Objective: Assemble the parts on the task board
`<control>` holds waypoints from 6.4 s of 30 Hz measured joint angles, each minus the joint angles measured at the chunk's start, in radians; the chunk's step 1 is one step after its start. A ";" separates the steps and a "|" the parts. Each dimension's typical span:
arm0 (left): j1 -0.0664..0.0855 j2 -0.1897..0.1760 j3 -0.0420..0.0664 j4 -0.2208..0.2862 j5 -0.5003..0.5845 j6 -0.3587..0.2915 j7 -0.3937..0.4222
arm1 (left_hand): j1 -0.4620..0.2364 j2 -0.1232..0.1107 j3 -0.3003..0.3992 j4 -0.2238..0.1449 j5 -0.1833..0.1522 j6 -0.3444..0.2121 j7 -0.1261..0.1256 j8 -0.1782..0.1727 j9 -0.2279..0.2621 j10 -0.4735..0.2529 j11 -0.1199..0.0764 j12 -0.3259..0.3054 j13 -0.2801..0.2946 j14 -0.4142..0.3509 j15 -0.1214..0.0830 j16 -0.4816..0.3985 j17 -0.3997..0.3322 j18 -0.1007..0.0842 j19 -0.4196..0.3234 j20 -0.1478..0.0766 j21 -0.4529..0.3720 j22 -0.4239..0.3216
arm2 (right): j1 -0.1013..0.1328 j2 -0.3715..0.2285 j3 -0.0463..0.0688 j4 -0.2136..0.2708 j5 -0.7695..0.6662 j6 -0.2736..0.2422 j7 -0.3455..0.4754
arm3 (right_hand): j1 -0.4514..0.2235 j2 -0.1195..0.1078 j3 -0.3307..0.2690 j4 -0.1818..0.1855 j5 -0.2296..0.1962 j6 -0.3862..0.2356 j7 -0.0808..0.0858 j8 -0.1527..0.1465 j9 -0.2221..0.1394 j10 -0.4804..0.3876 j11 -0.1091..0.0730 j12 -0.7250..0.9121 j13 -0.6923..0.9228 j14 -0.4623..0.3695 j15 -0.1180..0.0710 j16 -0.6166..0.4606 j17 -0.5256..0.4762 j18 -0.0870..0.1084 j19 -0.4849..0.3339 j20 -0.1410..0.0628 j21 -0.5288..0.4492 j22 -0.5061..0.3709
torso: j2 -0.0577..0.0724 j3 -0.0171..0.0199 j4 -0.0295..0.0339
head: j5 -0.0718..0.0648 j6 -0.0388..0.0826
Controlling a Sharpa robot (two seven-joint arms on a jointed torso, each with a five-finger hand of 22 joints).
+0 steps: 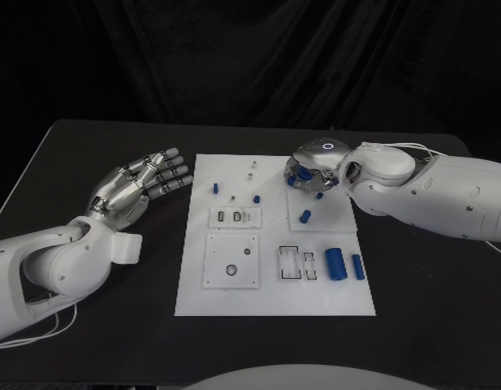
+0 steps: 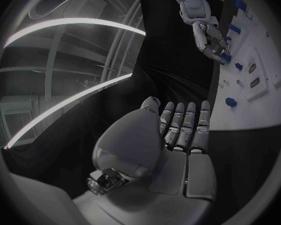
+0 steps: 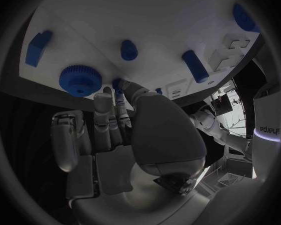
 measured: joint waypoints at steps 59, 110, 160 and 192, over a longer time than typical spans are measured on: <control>0.000 0.023 -0.002 -0.020 0.010 0.002 0.000 | 0.016 0.000 0.031 -0.002 0.000 0.004 0.004 0.000 0.000 0.000 0.007 0.008 0.000 -0.004 0.004 0.008 0.000 -0.015 0.000 0.000 0.000 -0.002 | 0.031 0.254 0.017 -0.250 0.097 -0.030 0.004 | 0.024 0.030 -0.045 -0.001 -0.038 0.027 0.012 0.063 0.018 0.211 -0.022 -0.173 -0.036 -0.001 -0.003 -0.024 -0.048 0.000 0.001 -0.012 0.000 0.000 | 0.002 -0.0023 0.0040 | 0.009 0.009; 0.000 0.032 -0.002 -0.037 0.013 0.007 0.001 | 0.016 0.000 0.045 -0.004 0.004 0.000 0.007 0.000 0.000 0.000 0.007 0.008 0.000 -0.003 0.011 0.011 0.001 -0.015 0.000 0.000 -0.004 -0.003 | 0.021 0.262 0.017 -0.252 0.098 -0.058 0.001 | 0.025 0.031 -0.034 0.002 -0.038 0.011 0.021 0.024 0.143 0.225 -0.016 -0.194 -0.030 -0.015 0.005 -0.036 -0.079 0.000 -0.003 -0.009 0.000 0.000 | 0.000 -0.0029 0.0035 | 0.005 0.009; 0.000 0.040 -0.003 -0.046 0.015 0.011 0.001 | 0.020 -0.004 0.054 -0.002 0.003 -0.003 0.011 0.000 0.000 -0.004 0.010 0.012 0.000 -0.003 0.011 0.015 0.000 -0.015 0.000 0.000 -0.004 -0.004 | 0.008 0.293 0.023 -0.269 0.099 -0.047 -0.003 | 0.023 0.028 -0.036 0.009 -0.056 -0.011 0.024 -0.013 0.208 0.197 0.008 -0.239 -0.029 -0.046 0.024 -0.061 -0.129 0.000 -0.001 0.007 0.000 0.001 | 0.000 -0.0041 0.0065 | 0.001 -0.005; 0.000 0.040 -0.003 -0.048 0.023 0.013 0.001 | 0.020 -0.004 0.064 -0.002 0.003 0.000 0.014 0.000 0.000 -0.005 0.017 0.012 0.000 -0.007 0.014 0.019 0.001 -0.015 0.000 0.000 -0.004 -0.004 | -0.003 0.284 0.019 -0.251 0.100 -0.007 -0.007 | 0.023 0.029 -0.037 0.010 -0.065 -0.020 0.022 -0.033 0.206 0.183 0.012 -0.248 -0.024 -0.071 0.028 -0.082 -0.169 0.000 0.001 0.009 -0.005 0.000 | 0.000 -0.0036 0.0023 | 0.005 -0.006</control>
